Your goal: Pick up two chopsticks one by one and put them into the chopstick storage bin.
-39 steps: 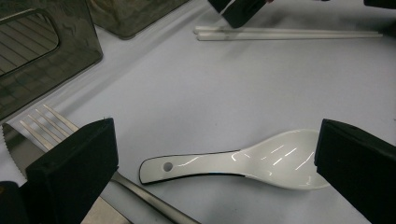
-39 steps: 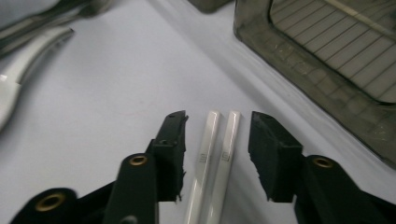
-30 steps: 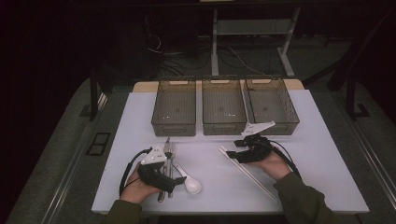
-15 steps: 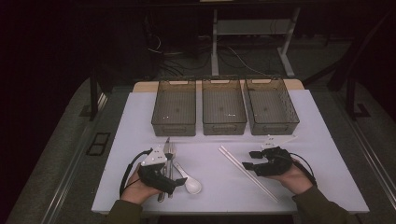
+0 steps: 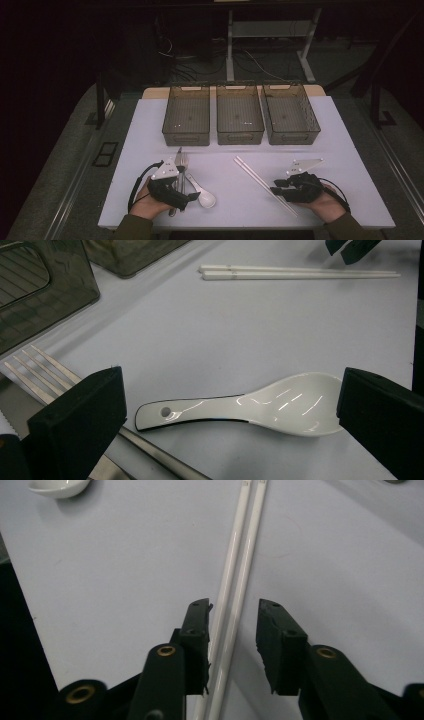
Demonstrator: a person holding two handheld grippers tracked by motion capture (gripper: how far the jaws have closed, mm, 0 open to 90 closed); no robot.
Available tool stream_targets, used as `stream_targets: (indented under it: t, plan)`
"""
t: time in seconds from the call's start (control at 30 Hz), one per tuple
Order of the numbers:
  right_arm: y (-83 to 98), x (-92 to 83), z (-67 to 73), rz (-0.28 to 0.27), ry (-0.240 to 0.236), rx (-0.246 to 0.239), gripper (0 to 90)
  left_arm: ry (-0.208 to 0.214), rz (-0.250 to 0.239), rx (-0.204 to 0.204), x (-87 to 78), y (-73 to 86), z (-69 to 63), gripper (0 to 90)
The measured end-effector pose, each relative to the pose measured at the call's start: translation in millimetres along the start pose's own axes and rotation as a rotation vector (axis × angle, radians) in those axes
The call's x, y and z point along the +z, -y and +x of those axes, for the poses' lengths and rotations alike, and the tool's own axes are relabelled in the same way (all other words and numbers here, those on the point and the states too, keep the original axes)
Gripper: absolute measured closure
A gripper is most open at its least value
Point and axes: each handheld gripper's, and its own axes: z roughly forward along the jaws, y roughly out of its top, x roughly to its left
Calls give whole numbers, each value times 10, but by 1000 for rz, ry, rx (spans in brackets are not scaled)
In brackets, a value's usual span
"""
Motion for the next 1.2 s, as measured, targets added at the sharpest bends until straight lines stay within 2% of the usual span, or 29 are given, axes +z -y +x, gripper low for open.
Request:
stream_targets:
  t: [0.1,0.23,0.7,0.77,1.0,1.1,1.2]
  plan:
    - [-24,17,-15,-4,4,10,721,0,-1,0,0,1,-1,0]
    - [-30,53,-4,17,-6,10,769,1,-1,3,-4,2,-4,0]
    - [-23,123,12,60,18,-9,815,1,1,5,6,1,-6,0]
    - [-23,130,20,69,47,-26,833,1,2,6,6,1,-7,0]
    - [-13,141,28,78,72,-40,830,0,5,7,12,2,-14,0]
    - [-7,150,78,79,110,-57,831,0,11,9,17,2,-18,0]
    - [1,152,96,75,126,-42,839,1,10,6,19,3,-25,0]
